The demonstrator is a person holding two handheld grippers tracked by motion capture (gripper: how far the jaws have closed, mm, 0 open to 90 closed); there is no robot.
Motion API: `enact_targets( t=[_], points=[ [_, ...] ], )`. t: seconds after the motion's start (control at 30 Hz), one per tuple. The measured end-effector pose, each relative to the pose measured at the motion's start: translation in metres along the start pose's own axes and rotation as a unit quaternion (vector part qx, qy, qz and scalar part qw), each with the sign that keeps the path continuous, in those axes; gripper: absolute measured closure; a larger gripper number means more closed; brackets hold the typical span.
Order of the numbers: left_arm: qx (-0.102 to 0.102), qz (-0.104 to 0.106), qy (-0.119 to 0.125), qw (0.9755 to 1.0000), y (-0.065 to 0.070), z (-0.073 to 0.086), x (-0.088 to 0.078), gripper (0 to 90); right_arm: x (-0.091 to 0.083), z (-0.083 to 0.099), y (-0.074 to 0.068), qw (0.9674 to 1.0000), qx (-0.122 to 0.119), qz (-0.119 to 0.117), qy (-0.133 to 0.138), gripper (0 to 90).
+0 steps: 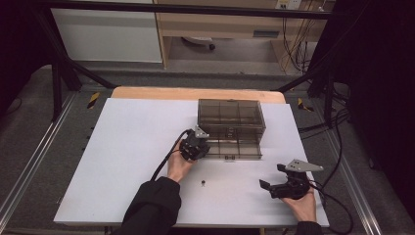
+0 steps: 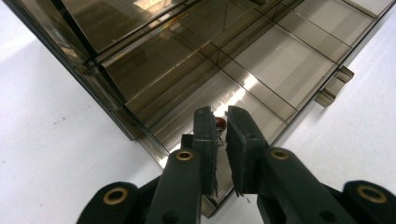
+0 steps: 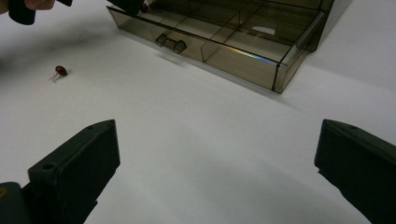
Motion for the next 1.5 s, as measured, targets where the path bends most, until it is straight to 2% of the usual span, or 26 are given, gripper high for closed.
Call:
enact_targets(
  t=[0.1, 0.37, 0.5, 0.57, 0.67, 0.77, 0.87, 1.0, 1.17, 1.5],
  points=[
    [-0.001, 0.001, 0.003, 1.0000, 0.000, 0.000, 0.000, 80.3, 0.000, 0.000, 0.000, 1.0000, 0.001, 0.000, 0.000, 0.7],
    [0.000, 0.008, 0.016, 0.9998, 0.003, -0.001, -0.010, 69.9, 0.000, 0.000, 0.000, 1.0000, 0.001, 0.000, 0.000, 0.7],
    [0.006, 0.008, 0.018, 0.9998, 0.005, 0.000, -0.020, 57.6, 0.000, 0.000, 0.000, 1.0000, 0.002, 0.000, 0.000, 0.7],
    [0.010, 0.004, 0.021, 0.9997, 0.006, 0.002, -0.026, 55.0, -0.001, 0.000, 0.000, 1.0000, 0.002, 0.000, 0.000, 0.7],
    [0.010, 0.010, 0.030, 0.9994, 0.008, 0.005, -0.034, 45.2, 0.000, 0.000, 0.000, 1.0000, 0.001, 0.001, 0.000, 0.7],
    [0.011, 0.023, 0.035, 0.9991, 0.011, 0.012, -0.041, 35.7, 0.000, 0.000, 0.000, 1.0000, 0.001, 0.001, 0.000, 0.7],
    [0.011, 0.025, 0.037, 0.9989, 0.012, 0.016, -0.044, 32.8, 0.000, 0.000, 0.000, 1.0000, 0.002, 0.000, 0.000, 0.7],
    [0.009, 0.033, 0.047, 0.9983, 0.014, 0.026, -0.050, 23.1, 0.000, 0.000, 0.000, 1.0000, 0.001, 0.000, -0.001, 0.7],
    [0.007, 0.037, 0.041, 0.9985, 0.016, 0.034, -0.051, 15.2, 0.000, 0.000, 0.000, 1.0000, 0.001, -0.001, -0.003, 0.7],
    [0.015, 0.030, 0.032, 0.9989, 0.026, 0.052, -0.052, 8.2, 0.000, 0.000, 0.000, 1.0000, 0.002, -0.001, -0.003, 0.7]
  ],
)
Point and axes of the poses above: each handheld gripper's, and its own axes: x roughly forward along the jaws, z roughly out of its underside, y roughly to its right, the point moved 4 cm from there along x, roughly forward along the jaws, and after that the axes turned 15 degrees about -y, right-handed, at the moved point
